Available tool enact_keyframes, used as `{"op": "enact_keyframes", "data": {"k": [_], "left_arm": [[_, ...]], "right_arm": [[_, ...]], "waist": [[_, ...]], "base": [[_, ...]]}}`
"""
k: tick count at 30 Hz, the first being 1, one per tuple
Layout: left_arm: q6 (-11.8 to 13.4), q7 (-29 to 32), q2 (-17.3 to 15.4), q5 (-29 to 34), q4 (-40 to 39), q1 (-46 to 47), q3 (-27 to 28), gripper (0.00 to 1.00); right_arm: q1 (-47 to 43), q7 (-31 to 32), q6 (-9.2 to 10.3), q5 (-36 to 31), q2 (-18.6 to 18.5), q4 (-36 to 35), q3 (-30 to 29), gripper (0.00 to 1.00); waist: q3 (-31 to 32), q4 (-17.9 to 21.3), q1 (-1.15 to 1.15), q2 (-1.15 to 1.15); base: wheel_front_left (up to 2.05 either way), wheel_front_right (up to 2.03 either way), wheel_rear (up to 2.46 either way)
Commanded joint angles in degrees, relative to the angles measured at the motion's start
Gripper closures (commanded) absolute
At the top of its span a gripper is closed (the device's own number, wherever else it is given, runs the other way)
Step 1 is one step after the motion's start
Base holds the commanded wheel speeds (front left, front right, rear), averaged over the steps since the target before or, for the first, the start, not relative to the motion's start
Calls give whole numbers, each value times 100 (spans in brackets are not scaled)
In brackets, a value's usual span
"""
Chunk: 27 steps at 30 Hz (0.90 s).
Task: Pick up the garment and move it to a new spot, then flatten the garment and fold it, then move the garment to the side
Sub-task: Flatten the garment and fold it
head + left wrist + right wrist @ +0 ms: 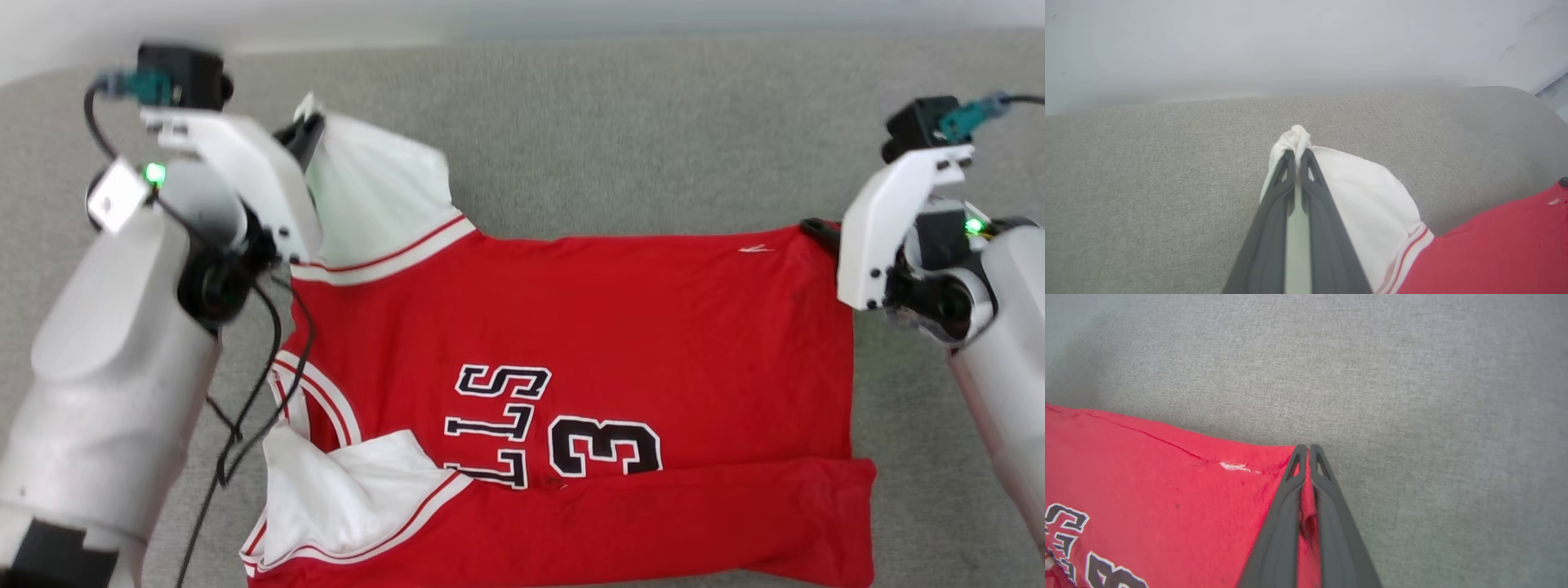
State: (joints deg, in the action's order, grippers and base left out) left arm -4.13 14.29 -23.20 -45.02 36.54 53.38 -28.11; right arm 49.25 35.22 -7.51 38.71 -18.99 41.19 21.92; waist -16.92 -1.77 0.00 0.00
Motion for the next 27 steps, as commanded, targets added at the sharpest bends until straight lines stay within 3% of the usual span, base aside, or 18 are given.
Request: {"op": "enact_keyframes", "data": {"k": [1,6,14,27], "left_arm": [[113,-278,-42,-53,-105,-334,109,100],[442,-839,-23,-253,-540,-1378,361,100],[982,-1266,-191,-484,-1338,-3184,601,100],[1853,-1209,-347,-819,-2639,-5604,706,100]], "right_arm": [[-296,-203,4,-43,-68,-141,-35,100],[-1057,-733,4,-270,-229,-614,34,100],[-2305,-1467,4,-439,-157,-1227,-70,100],[-4002,-2127,4,-362,198,-1546,-492,100]], "waist": [[301,7,0,0],[747,-2,0,0],[1206,132,0,0],[1567,218,0,0]], "base": [[0,0,0],[0,0,0],[0,0,0],[0,0,0]]}}
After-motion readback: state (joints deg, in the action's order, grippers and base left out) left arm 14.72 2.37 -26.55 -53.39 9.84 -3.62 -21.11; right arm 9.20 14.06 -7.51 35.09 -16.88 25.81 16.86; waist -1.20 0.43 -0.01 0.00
